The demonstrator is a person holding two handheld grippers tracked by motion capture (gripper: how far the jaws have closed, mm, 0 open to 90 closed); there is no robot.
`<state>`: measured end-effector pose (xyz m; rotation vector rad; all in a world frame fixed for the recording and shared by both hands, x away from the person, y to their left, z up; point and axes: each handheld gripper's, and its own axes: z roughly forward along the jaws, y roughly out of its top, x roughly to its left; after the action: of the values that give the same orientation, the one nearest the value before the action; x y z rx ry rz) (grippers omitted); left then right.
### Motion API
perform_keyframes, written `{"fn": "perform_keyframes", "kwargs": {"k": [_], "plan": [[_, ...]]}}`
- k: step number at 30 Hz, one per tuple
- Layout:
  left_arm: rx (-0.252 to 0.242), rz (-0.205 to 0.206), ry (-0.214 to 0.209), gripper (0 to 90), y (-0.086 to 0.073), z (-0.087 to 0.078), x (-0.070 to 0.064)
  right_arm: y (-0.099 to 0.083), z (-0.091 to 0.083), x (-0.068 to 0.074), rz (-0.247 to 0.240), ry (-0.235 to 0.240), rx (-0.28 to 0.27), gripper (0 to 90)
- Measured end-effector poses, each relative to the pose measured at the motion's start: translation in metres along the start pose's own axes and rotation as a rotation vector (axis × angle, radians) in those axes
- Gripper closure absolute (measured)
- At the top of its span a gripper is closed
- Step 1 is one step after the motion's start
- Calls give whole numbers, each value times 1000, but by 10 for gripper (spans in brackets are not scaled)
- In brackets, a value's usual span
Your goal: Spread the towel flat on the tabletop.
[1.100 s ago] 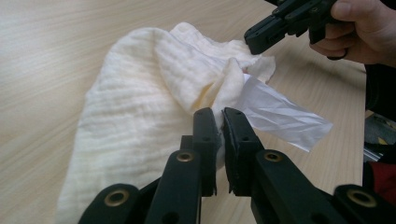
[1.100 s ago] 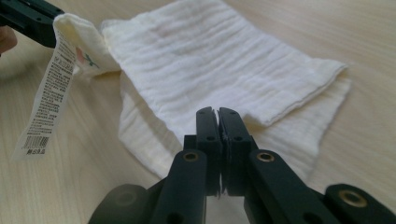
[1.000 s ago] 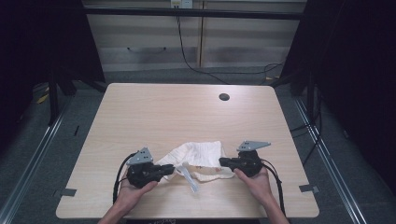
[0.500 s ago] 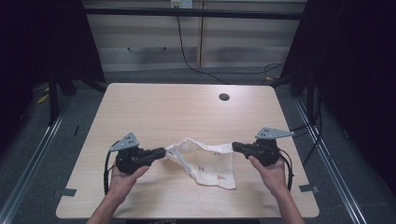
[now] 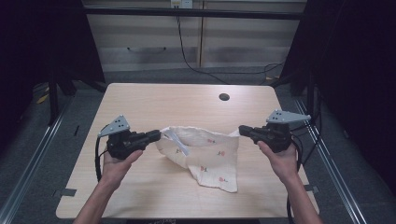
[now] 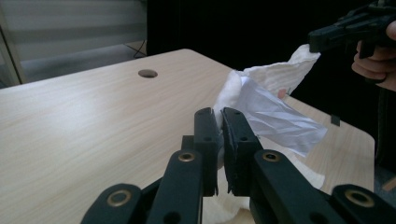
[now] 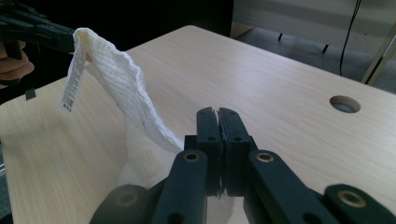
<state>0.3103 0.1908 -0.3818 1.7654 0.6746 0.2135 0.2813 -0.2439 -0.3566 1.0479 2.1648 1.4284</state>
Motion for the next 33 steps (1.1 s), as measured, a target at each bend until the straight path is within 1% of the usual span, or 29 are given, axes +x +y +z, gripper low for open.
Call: {"fn": "perform_keyframes", "kwargs": {"k": [3, 6, 7, 9, 13, 14, 16, 18, 19, 23, 25, 27, 29, 31, 32, 33], "plan": [[-27, -7, 10, 850, 10, -5, 3, 8, -5, -2, -1, -4, -11, 893], [-48, 5, 21, 850, 22, -11, 2, 17, -7, -3, -6, -10, -22, 893], [-55, 27, 21, 851, 27, -13, 0, 21, -8, -1, -13, -8, -29, 893], [-65, 53, 25, 852, 34, -17, -2, 30, -12, 3, -33, -6, -48, 893], [-106, 66, 23, 852, 46, -30, -6, 45, -22, 11, -61, 1, -82, 894], [-110, 72, 27, 851, 48, -34, -9, 48, -25, 14, -69, 2, -87, 893], [-132, 94, 16, 851, 50, -44, -16, 50, -31, 21, -84, -5, -93, 893], [-142, 111, 22, 851, 52, -53, -22, 51, -37, 31, -106, 5, -99, 893], [-147, 113, 16, 851, 52, -57, -24, 52, -40, 34, -116, 4, -95, 893], [-165, 135, 11, 851, 53, -71, -33, 52, -53, 46, -126, 12, -114, 893], [-163, 146, 9, 851, 50, -78, -39, 52, -61, 54, -137, 11, -119, 893], [-167, 147, -4, 851, 45, -83, -45, 51, -70, 64, -159, 3, -112, 893], [-158, 143, -8, 851, 41, -85, -48, 48, -79, 73, -177, 6, -110, 893], [-147, 127, -25, 851, 37, -84, -48, 44, -84, 79, -186, -3, -103, 893], [-141, 126, -17, 851, 35, -82, -47, 42, -85, 81, -186, -2, -102, 893], [-128, 109, -21, 851, 32, -77, -44, 40, -84, 81, -187, -7, -100, 893]]}}
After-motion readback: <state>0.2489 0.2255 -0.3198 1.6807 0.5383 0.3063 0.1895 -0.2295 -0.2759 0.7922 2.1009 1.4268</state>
